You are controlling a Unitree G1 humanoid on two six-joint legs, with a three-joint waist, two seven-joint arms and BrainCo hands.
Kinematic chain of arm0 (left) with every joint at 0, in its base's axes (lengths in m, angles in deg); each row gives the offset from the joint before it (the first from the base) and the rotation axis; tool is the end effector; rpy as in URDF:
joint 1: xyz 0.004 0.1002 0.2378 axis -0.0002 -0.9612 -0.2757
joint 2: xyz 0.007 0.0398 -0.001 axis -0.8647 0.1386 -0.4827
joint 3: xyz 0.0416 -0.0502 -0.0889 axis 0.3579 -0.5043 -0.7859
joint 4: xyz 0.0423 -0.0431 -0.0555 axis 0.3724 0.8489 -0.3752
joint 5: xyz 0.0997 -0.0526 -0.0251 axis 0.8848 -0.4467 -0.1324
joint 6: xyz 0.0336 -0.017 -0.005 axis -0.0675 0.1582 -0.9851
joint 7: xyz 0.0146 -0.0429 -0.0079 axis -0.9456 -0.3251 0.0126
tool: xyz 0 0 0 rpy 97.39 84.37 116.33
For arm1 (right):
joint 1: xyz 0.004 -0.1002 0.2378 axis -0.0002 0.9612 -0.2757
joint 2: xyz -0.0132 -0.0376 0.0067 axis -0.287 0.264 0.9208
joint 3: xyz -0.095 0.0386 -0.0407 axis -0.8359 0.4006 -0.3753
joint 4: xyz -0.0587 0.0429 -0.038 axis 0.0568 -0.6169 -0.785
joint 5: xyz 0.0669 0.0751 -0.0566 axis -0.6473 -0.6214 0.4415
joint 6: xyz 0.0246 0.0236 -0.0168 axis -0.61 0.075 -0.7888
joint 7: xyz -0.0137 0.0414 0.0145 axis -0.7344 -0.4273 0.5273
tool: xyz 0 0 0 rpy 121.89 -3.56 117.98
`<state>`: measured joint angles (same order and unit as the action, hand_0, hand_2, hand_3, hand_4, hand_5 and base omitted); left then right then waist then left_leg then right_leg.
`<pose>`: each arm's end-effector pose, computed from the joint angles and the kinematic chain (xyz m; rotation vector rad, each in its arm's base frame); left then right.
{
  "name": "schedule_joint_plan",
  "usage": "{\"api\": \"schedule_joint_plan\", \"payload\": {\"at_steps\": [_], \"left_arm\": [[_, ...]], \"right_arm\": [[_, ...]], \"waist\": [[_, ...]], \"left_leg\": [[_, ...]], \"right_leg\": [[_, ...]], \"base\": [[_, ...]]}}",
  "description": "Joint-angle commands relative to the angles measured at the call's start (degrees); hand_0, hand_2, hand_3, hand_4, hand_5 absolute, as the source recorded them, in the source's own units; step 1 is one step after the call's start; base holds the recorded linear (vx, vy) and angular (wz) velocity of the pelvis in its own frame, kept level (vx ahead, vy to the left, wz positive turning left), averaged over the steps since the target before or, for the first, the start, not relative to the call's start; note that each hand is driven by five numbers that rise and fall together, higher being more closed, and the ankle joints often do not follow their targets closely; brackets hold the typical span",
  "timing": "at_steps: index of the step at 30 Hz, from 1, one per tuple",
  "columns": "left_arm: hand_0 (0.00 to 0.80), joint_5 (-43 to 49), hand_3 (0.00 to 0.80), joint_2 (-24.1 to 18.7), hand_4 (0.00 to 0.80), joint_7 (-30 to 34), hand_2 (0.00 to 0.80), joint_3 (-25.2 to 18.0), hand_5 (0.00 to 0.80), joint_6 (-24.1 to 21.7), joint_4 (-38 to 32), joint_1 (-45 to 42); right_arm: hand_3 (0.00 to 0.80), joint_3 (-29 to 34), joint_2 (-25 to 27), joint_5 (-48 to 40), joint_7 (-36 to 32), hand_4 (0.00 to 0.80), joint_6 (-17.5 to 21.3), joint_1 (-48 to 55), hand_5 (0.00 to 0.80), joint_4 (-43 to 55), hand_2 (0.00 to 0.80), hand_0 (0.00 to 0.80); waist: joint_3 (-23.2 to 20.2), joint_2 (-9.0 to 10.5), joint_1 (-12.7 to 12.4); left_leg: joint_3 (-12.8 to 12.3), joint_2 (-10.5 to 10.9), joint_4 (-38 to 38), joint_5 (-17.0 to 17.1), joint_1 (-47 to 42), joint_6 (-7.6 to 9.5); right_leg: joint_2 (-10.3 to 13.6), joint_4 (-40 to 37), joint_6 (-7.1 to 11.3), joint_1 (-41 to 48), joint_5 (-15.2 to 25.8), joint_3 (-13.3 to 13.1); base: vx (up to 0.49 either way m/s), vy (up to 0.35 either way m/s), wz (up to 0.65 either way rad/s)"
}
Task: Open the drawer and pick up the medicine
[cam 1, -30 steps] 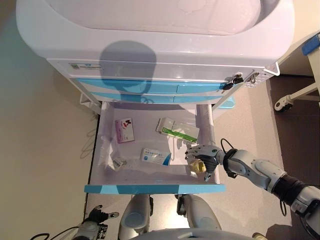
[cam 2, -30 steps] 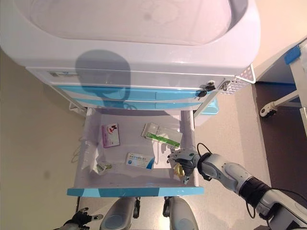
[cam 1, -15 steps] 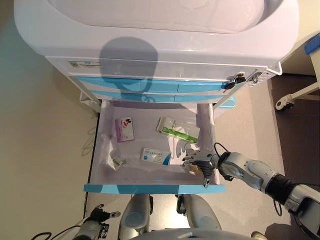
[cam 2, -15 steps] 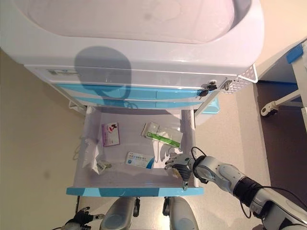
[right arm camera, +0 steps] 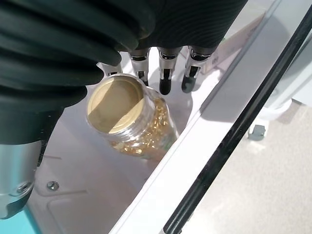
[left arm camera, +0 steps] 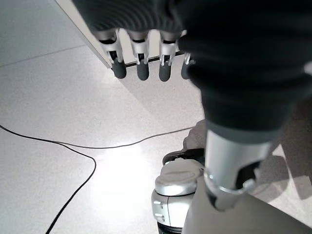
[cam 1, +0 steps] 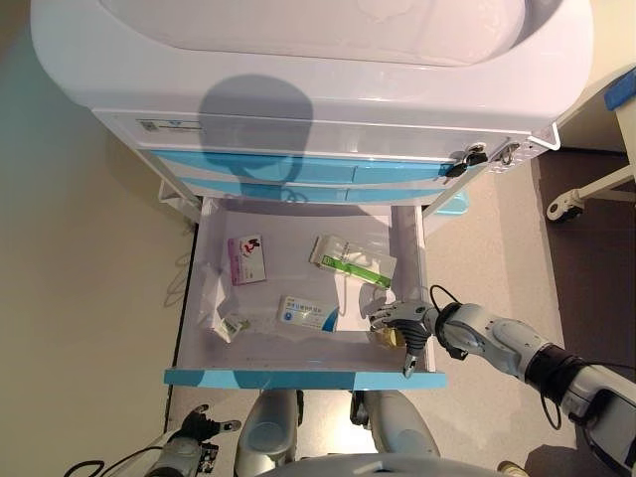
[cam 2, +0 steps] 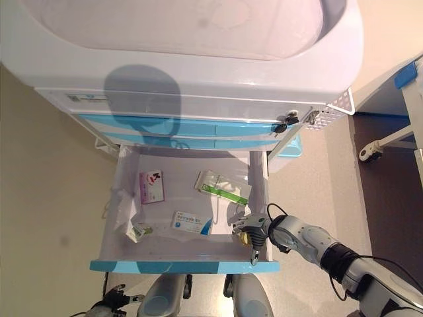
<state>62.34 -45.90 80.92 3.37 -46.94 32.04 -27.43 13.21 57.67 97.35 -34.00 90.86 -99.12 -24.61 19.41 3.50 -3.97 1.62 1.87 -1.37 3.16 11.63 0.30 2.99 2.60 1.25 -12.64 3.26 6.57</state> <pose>0.0918 0.2559 -0.1257 0.3811 1.1505 0.1697 0.2497 -0.1814 0.0280 -1.6506 0.0030 1.1387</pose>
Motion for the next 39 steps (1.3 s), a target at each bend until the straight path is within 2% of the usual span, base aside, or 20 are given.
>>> {"api": "schedule_joint_plan", "payload": {"at_steps": [1,10,21,28,39], "left_arm": [[0.0,-0.9,0.0,-0.4,0.0,-0.7,0.0,0.5,0.0,0.1,-0.1,-0.1],[0.0,-0.4,0.0,-0.7,0.0,0.4,0.0,0.9,0.0,-0.3,-0.1,-0.6],[0.0,-0.1,0.0,-1.0,0.0,1.0,0.0,1.1,0.0,-0.5,0.5,-1.0],[0.0,-0.2,0.0,-1.0,0.0,1.1,0.0,1.0,0.0,-0.5,0.3,-0.9],[0.0,-0.4,0.0,-0.7,0.0,1.2,0.0,1.6,0.0,-0.3,0.2,-0.4]], "right_arm": [[0.0,-1.0,-0.3,-0.6,4.0,0.0,-0.2,-2.5,0.0,4.2,0.0,0.0],[0.0,-4.3,4.9,-9.3,-0.1,0.0,1.6,-8.4,0.0,9.7,0.0,0.0],[0.0,-6.0,7.3,-13.9,-2.2,0.0,2.3,-12.5,0.0,10.6,0.0,0.0],[0.0,-6.9,6.8,-13.6,-3.0,0.0,2.5,-12.6,0.0,9.8,0.0,0.0],[0.0,-9.1,2.8,-8.3,-3.6,0.0,2.9,-8.5,0.0,3.8,0.0,0.0]], "waist": [[-0.9,1.64,-1.8],[-1.6,1.81,-2.1],[-1.7,2.06,-2.7],[-1.7,1.93,-2.8],[-1.4,1.44,-2.9]], "left_leg": [[-0.1,2.6,-2.2,-0.4,2.8,0.84],[0.1,2.6,-2.0,-0.4,2.4,0.75],[0.2,2.8,-2.0,-0.4,2.3,0.71],[0.5,2.9,-1.8,-0.4,2.3,0.72],[0.8,3.1,-1.9,-0.4,2.5,0.79]], "right_leg": [[2.7,4.1,5.51,-3.3,2.7,-2.1],[2.8,4.3,5.5,-3.1,2.5,-1.9],[2.9,4.5,5.59,-3.1,2.3,-1.6],[3.0,4.6,5.64,-3.0,2.2,-1.3],[3.1,4.8,5.55,-3.1,1.9,-1.2]], "base": [[0.0,0.0,0.0],[0.0,0.0,0.0],[0.003,0.001,0.01],[0.0,0.0,0.0],[0.0,0.0,0.0]]}}
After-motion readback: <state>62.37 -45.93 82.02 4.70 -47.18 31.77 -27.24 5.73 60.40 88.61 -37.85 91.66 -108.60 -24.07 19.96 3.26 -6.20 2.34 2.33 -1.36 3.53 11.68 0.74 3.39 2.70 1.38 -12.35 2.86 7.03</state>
